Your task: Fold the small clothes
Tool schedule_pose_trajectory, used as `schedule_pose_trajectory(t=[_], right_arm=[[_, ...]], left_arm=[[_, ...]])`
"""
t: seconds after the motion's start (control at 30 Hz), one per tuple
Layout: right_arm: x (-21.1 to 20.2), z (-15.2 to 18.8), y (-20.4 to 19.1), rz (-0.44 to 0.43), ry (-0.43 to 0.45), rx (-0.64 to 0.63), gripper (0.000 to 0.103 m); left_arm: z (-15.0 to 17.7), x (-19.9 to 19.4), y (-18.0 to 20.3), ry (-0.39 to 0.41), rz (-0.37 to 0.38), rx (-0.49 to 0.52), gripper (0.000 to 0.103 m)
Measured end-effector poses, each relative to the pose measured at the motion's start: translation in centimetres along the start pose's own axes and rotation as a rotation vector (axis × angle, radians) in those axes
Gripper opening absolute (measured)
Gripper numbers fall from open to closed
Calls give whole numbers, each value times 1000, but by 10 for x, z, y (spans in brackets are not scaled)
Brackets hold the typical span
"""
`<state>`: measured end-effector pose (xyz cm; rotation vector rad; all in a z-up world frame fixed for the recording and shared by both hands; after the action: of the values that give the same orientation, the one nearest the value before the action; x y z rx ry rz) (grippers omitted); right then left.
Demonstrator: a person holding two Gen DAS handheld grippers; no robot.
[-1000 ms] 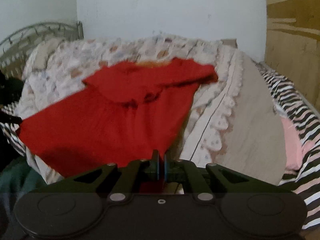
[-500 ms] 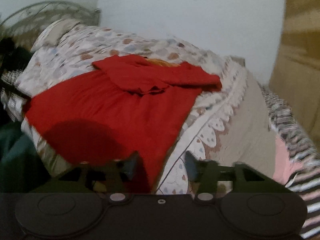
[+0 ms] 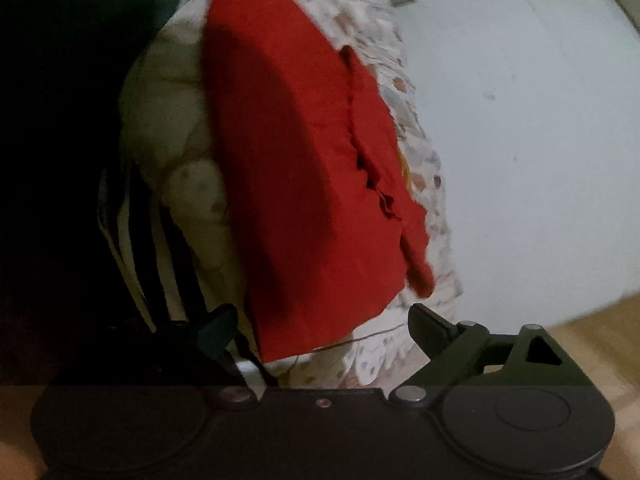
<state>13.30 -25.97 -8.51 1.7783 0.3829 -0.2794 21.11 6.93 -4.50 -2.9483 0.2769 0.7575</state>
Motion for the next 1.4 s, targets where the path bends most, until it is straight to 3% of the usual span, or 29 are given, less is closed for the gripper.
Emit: schedule_pose_trajectory(t=[0.17,0.2,0.3,0.4,0.63,0.73,0.87,0.93,1.03,1.27,1.4], right_arm=[[5,4,-19,12,37,-212,70],[4,5,-20,-3,43,-230,57],[-3,5,-15,-68,39,-202,21],[-11,-2,10,-115,39,-77,6],[-7,-32,108,-294,27,428,6],[2,-38,155,-342,39,648,6],[16,-45,197,-358,64,796,6],[17,-49,206,-367,72,813,6],[13,-51,205,-378,81,739,6],[-4,-25,142,-434,40,555,10],[-11,-7,96,-428,25,449,34]], left_arm=[[2,-6,18,36,69,51,103],[3,-8,21,47,85,64,103],[6,-12,37,79,143,112,103],[11,-14,59,99,214,160,103],[26,-13,121,150,324,271,103],[30,0,147,149,307,308,103],[32,24,169,124,235,375,103],[35,29,172,121,223,419,103],[41,26,167,108,243,456,103],[57,16,140,41,321,517,102],[63,14,122,-4,306,569,102]])
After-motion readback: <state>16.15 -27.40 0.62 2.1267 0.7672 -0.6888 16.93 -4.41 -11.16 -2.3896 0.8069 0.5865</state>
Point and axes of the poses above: each gripper's, at about its wrist camera, not at the fingertips, and x roughly the way its jaws point, y to its right, z to its underside, the point moved 4 cm from there along x, roughly the way its jaws point, and after that the axes turned 7 degrees about y, right-handed, at the moved point
